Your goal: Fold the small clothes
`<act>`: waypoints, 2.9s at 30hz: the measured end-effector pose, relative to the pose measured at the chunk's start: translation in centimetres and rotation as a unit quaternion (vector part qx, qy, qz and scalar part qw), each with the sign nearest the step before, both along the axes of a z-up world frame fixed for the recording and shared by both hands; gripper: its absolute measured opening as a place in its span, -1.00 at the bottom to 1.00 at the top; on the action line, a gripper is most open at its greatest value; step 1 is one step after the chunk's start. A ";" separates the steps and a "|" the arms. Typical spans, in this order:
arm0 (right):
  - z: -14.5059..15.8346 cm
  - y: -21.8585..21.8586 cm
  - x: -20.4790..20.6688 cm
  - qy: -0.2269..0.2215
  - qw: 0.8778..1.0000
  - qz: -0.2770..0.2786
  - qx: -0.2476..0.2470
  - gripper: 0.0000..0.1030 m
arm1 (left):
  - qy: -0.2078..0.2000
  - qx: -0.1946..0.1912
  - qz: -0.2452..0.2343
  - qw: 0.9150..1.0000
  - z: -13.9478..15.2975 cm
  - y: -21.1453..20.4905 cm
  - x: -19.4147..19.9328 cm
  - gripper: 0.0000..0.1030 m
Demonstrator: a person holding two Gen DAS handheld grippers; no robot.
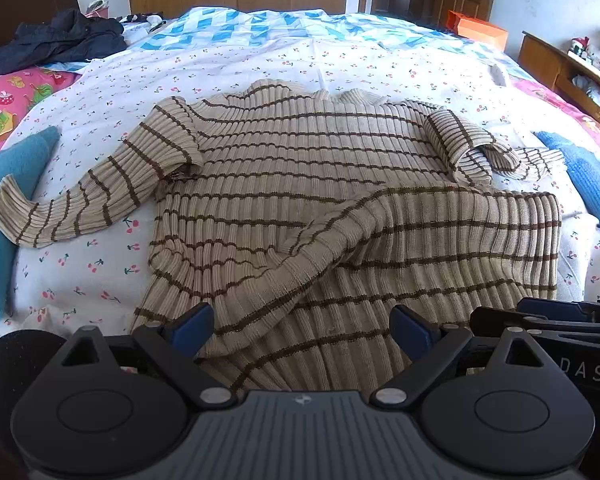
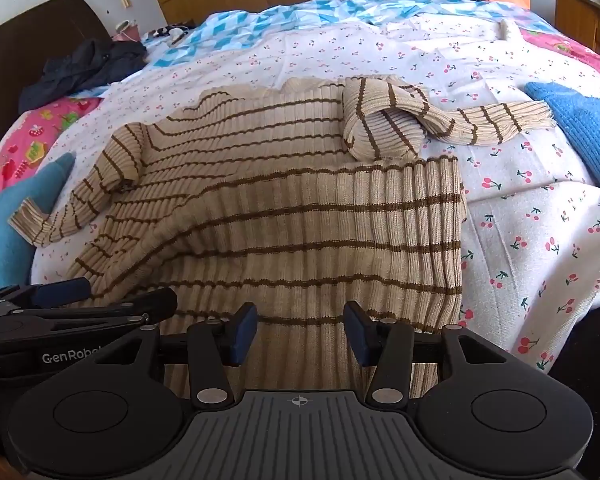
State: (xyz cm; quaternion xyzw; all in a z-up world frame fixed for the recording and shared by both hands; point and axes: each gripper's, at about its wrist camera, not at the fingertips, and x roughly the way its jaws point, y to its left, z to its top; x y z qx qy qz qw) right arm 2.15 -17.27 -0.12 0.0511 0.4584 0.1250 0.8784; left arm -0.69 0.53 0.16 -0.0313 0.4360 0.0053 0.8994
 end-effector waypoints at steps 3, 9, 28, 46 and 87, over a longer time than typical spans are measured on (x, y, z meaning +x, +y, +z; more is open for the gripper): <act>0.0 0.0 0.0 0.000 1.000 0.000 0.000 -0.08 | 0.001 -0.002 0.001 1.000 0.0 0.1 0.0 0.90; 0.1 0.1 -0.1 -0.001 1.000 0.002 0.000 -0.08 | 0.002 -0.001 0.002 1.000 0.0 0.1 -0.1 0.89; -0.1 0.1 -0.1 0.001 1.000 0.002 0.001 -0.08 | 0.006 -0.005 0.004 1.000 -0.2 0.1 -0.2 0.88; -0.1 0.1 -0.1 0.004 1.000 0.004 0.007 -0.08 | 0.007 -0.006 0.008 1.000 -0.1 0.2 -0.4 0.88; 1.8 -6.0 6.0 -0.034 0.993 -0.062 0.093 -0.03 | -0.017 -0.025 -0.053 0.998 2.0 -1.5 6.4 0.89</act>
